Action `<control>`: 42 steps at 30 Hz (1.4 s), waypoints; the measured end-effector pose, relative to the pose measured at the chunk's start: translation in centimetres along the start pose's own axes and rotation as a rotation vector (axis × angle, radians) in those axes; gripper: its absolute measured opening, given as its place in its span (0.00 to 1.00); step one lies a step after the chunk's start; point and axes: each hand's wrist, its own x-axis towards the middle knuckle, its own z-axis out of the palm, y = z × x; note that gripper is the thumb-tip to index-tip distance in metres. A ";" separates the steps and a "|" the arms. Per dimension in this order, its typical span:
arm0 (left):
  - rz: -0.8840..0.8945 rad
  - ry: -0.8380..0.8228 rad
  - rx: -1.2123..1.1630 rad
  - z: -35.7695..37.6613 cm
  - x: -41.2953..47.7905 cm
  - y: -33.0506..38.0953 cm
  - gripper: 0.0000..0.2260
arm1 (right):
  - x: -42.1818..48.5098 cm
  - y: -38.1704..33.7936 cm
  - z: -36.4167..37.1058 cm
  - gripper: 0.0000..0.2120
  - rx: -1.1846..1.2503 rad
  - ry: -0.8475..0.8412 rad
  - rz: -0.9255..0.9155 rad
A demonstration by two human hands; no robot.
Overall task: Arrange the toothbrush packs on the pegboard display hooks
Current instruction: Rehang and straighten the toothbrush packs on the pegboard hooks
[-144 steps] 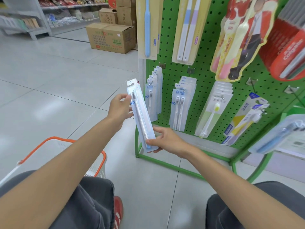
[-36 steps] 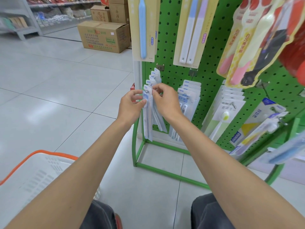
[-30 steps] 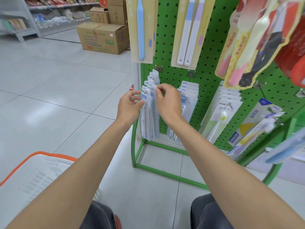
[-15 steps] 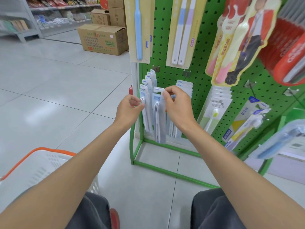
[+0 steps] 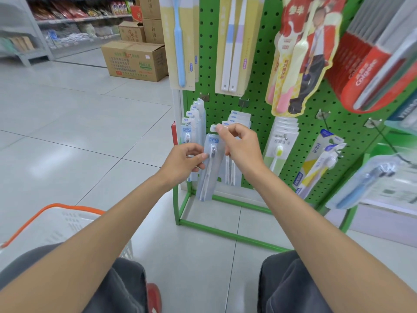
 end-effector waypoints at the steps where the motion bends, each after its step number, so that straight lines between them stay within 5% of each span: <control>1: 0.004 0.009 -0.008 0.0 -0.1 0.1 0.02 | 0.1 0.0 -0.1 0.19 0.006 0.009 0.011; 5: -0.003 0.043 -0.093 -0.1 -0.2 0.5 0.04 | 0.3 0.2 -0.3 0.20 -0.009 -0.027 0.084; 11: -0.063 0.196 -0.310 -0.8 0.2 1.5 0.02 | -0.5 1.4 0.5 0.22 -0.141 -0.379 0.245; 18: -0.089 0.345 -0.417 -2.9 1.2 1.6 0.06 | -1.6 3.1 1.2 0.13 -0.299 -0.741 0.315; 21: -0.086 0.360 -0.433 -3.6 1.2 1.6 0.08 | -2.1 4.1 1.4 0.18 -0.453 -0.869 0.321; 26: -0.089 0.347 -0.377 -3.5 1.1 2.2 0.14 | -2.9 3.9 2.0 0.17 -0.498 -0.842 0.236; 33: 0.103 0.360 0.139 -3.1 0.2 2.1 0.20 | -4.2 2.9 2.6 0.15 -0.866 -0.739 -0.128; 38: 0.139 0.309 0.011 -3.3 0.5 2.3 0.29 | -3.9 2.9 2.1 0.19 -0.734 -0.745 -0.100; 42: 0.182 0.332 -0.019 -3.7 -0.2 3.1 0.18 | -3.8 2.5 1.7 0.24 -0.615 -0.681 -0.039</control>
